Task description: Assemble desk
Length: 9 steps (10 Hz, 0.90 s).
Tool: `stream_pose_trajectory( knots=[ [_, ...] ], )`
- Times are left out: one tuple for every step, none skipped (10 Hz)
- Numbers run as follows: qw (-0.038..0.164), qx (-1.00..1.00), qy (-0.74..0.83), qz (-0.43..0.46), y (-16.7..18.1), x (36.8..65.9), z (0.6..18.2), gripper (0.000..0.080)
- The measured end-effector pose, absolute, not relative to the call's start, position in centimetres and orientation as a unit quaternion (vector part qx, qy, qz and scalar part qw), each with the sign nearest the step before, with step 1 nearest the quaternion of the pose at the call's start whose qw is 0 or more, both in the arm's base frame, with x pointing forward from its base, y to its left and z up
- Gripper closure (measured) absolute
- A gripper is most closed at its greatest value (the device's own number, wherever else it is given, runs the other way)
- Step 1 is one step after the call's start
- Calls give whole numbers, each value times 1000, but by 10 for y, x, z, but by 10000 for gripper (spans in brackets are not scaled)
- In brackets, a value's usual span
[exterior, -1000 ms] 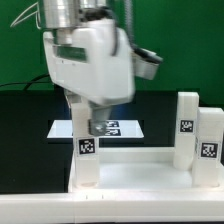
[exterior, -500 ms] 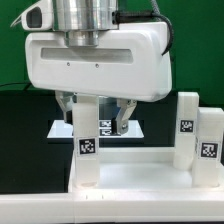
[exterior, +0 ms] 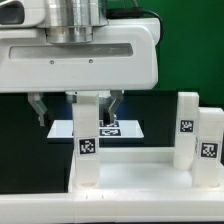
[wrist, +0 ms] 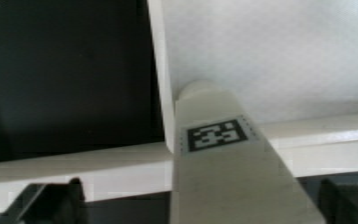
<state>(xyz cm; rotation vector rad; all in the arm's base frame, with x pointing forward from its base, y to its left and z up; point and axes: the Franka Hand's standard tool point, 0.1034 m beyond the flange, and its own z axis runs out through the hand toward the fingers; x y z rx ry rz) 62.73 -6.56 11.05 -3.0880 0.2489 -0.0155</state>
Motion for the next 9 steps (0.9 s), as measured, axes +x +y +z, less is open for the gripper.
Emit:
stream_pose_trajectory(
  knots=[
    [22, -996, 87, -5, -66, 627, 110, 272],
    [22, -994, 107, -4, -65, 627, 110, 411],
    [23, -987, 157, -3, -65, 627, 110, 513],
    [23, -983, 180, -3, -65, 627, 110, 513],
    [23, -975, 220, -2, -65, 627, 110, 511],
    [23, -971, 237, -1, -65, 627, 110, 511],
    [23, -958, 285, -1, -64, 627, 110, 511],
    [22, -934, 358, -4, -61, 630, 109, 511],
    [23, -903, 429, -2, -58, 630, 109, 511]
  ],
)
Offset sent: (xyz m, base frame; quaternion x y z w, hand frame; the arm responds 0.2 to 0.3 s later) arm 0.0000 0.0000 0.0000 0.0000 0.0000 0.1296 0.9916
